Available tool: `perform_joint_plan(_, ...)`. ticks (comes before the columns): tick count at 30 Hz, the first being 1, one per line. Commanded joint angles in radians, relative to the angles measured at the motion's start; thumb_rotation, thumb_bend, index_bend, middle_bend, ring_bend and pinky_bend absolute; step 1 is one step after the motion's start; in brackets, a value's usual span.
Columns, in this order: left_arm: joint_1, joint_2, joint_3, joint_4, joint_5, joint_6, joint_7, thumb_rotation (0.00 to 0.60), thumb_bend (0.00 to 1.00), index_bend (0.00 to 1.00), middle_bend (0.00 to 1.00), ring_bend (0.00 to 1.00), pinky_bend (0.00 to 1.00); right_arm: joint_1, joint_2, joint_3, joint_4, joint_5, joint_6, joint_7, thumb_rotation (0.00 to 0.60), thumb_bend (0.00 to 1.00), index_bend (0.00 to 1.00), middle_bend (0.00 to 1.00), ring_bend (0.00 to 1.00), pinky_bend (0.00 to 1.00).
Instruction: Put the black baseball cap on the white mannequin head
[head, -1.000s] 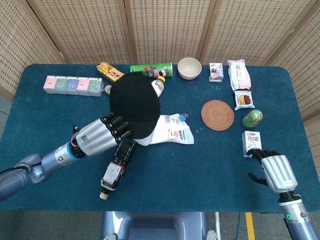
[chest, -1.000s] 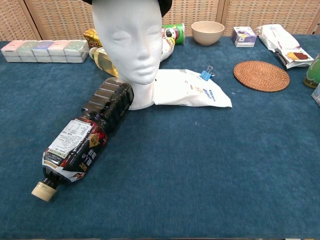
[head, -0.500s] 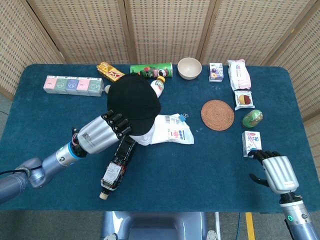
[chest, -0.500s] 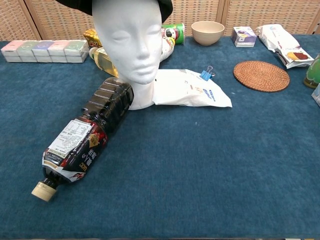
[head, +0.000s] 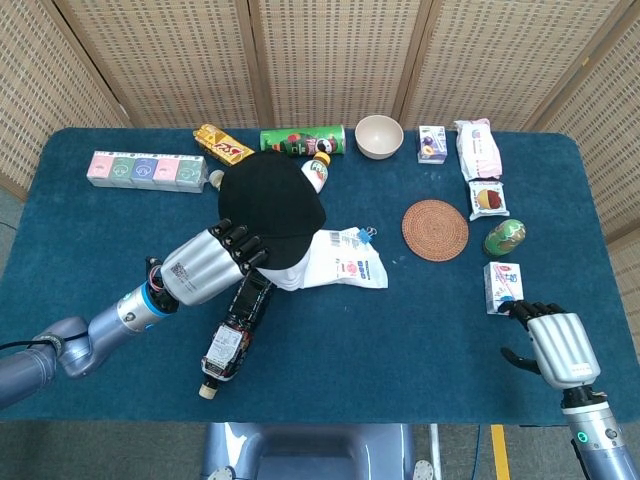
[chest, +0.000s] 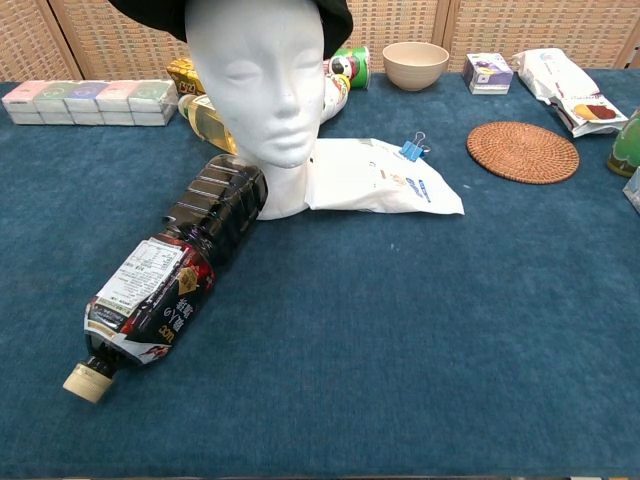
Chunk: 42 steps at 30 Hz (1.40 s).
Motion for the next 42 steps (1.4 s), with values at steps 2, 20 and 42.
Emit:
perform_joint_plan(2, 0.004, 0.005, -0.002, -0.010, -0.002, -0.003, 0.009, 0.600, 0.39, 0.89, 0.65, 0.60, 0.75, 0.000, 0.000, 0.000, 0.000, -0.001, -0.001, 0.000, 0.600, 0.15, 0.36, 0.46, 0.52, 0.51)
perform_joint_plan(20, 0.038, 0.068, -0.022, -0.157, -0.070, -0.093, 0.108, 0.600, 0.31, 0.38, 0.35, 0.31, 0.59, 0.002, 0.001, 0.003, 0.002, -0.008, 0.001, 0.008, 0.600, 0.15, 0.36, 0.46, 0.52, 0.51)
perform_joint_plan(42, 0.119, 0.199, -0.011, -0.357, -0.163, -0.180, 0.156, 0.600, 0.26, 0.10, 0.13, 0.10, 0.42, 0.008, 0.002, 0.006, 0.003, -0.008, -0.006, 0.008, 0.600, 0.15, 0.36, 0.46, 0.52, 0.51)
